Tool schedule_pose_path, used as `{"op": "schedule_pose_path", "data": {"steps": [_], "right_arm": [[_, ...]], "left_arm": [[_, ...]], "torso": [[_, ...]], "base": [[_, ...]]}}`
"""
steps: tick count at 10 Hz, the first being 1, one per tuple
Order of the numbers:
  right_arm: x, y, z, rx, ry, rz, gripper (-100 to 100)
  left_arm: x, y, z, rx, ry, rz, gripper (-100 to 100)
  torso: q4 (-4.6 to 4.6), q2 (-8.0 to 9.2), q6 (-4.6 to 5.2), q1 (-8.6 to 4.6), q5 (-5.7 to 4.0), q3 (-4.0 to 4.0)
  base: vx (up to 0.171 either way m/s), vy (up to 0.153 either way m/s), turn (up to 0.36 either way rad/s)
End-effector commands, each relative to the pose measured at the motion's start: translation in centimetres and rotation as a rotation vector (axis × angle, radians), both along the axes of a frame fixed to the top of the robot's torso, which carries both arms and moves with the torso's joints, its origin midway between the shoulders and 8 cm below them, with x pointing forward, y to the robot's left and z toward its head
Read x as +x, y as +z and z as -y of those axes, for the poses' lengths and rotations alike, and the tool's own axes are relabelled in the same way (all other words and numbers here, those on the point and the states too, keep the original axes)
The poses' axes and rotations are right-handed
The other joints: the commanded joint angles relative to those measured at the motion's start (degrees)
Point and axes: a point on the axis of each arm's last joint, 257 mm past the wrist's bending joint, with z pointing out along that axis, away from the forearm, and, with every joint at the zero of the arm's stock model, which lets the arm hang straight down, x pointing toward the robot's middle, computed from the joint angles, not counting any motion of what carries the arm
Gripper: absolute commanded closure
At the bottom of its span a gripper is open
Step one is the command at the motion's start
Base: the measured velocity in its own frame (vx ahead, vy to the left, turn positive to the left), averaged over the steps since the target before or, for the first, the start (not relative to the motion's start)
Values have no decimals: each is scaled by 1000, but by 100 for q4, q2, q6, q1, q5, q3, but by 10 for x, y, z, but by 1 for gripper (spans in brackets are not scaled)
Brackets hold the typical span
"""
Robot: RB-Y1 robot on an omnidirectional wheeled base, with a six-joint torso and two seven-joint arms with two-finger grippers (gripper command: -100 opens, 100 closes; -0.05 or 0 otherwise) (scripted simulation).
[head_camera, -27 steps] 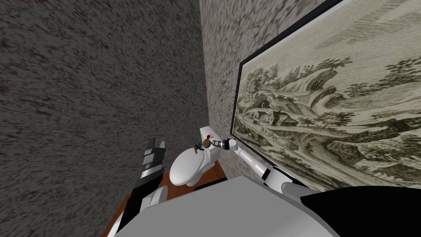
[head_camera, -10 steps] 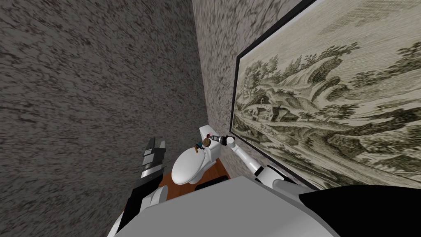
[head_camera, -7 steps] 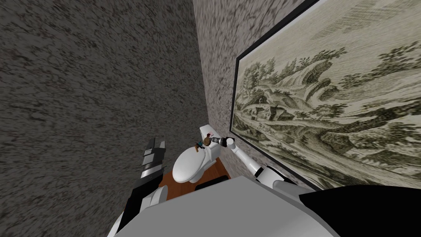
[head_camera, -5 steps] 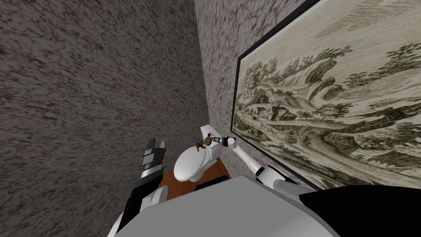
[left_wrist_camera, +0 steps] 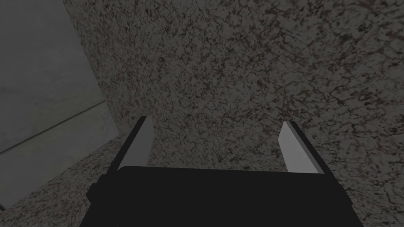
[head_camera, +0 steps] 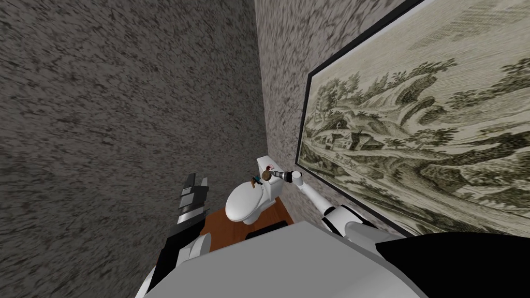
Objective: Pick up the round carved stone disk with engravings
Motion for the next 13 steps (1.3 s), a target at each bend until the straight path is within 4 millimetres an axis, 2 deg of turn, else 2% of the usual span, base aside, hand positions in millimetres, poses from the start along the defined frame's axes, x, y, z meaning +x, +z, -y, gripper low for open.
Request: {"op": "schedule_pose_path", "data": {"steps": [1,2,3,4,5,6,7,9,10,11,12,13], "right_arm": [[0,-8,3,-4,-6,-13,-100],[4,-4,26,-3,-20,-3,-100],[3,-11,29,-4,-28,-19,-100],[8,-1,50,2,-39,4,-100],[5,-12,55,0,-51,-20,-100],[9,-2,76,6,-65,3,-100],[7,-11,80,7,-75,-17,-100],[9,-1,127,23,-120,9,-100],[8,-4,129,29,-128,2,-100],[10,5,151,43,-151,26,-100],[8,1,153,43,-156,18,-100],[9,12,175,57,-180,48,-100]], "left_arm": [[0,0,0,0,0,0,0],[0,0,0,0,0,0,0],[0,0,0,0,0,0,0],[0,0,0,0,0,0,0],[0,0,0,0,0,0,0],[0,0,0,0,0,0,0],[0,0,0,0,0,0,0],[0,0,0,0,0,0,0],[0,0,0,0,0,0,0],[0,0,0,0,0,0,0],[0,0,0,0,0,0,0],[0,0,0,0,0,0,0]], "torso": [[0,0,0,0,0,0],[-12,-4,5,-14,-6,-8],[-20,-11,1,-16,-10,-16],[-27,-16,4,-17,-12,-22],[-28,-14,2,-11,-11,-22],[-37,-17,7,-14,-14,-27],[-39,-20,5,-10,-14,-30],[-49,-24,7,-16,-20,-37],[-49,-22,4,-10,-19,-36],[-50,-25,10,-19,-21,-38],[-50,-26,8,-22,-21,-38],[-51,-29,8,-25,-22,-40]], "base": [[-10,22,-14],[-28,43,144],[-32,47,75],[-52,71,137],[-32,62,83],[-28,82,153],[-25,65,74],[-45,90,201],[-37,69,66],[-36,71,103],[-27,56,68],[-35,85,179]]}}
